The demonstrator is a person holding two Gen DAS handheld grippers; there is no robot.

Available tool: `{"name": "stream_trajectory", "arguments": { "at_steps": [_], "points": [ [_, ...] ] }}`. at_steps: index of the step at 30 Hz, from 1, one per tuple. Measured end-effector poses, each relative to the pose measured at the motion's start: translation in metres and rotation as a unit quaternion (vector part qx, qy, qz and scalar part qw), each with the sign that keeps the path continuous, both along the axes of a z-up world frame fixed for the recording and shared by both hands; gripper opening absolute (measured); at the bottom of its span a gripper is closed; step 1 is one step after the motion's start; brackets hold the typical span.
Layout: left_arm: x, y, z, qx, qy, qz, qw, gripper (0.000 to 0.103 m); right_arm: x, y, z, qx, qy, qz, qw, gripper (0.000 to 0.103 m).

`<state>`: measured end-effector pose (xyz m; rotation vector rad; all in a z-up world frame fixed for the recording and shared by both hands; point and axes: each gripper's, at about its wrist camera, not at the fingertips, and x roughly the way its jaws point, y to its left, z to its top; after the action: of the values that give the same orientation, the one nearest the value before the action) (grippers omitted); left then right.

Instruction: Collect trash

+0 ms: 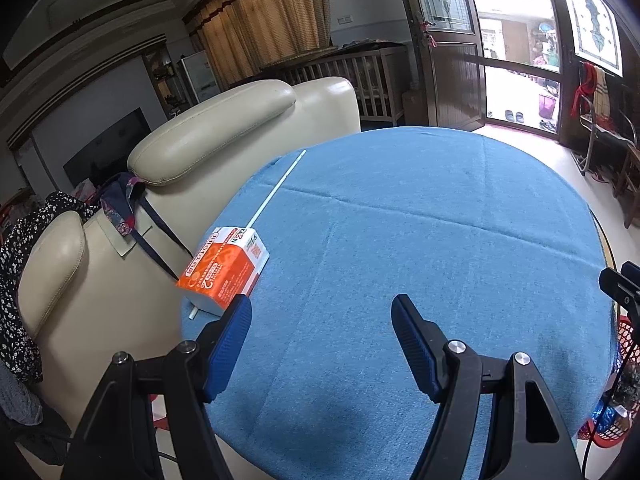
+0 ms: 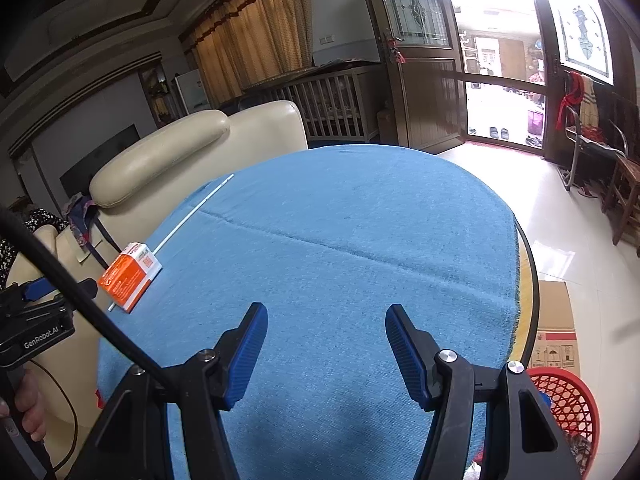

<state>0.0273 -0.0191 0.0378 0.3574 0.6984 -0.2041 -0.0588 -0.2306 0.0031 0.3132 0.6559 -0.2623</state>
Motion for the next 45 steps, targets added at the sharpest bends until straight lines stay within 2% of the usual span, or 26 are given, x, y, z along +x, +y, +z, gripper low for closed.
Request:
{"name": "stream_trajectory", "arguments": {
  "at_steps": [28, 45],
  "points": [
    [0.011, 0.045, -0.011, -0.037, 0.015, 0.008, 0.9992, 0.073, 0.020, 0.052, 0.010, -0.053, 0.021, 0.022, 0.998, 0.065],
    [0.024, 0.052, -0.019, -0.035, 0.027, 0.012, 0.9990, 0.073, 0.036, 0.060, 0.004, -0.051, 0.034, 0.031, 0.998, 0.065]
  ]
}}
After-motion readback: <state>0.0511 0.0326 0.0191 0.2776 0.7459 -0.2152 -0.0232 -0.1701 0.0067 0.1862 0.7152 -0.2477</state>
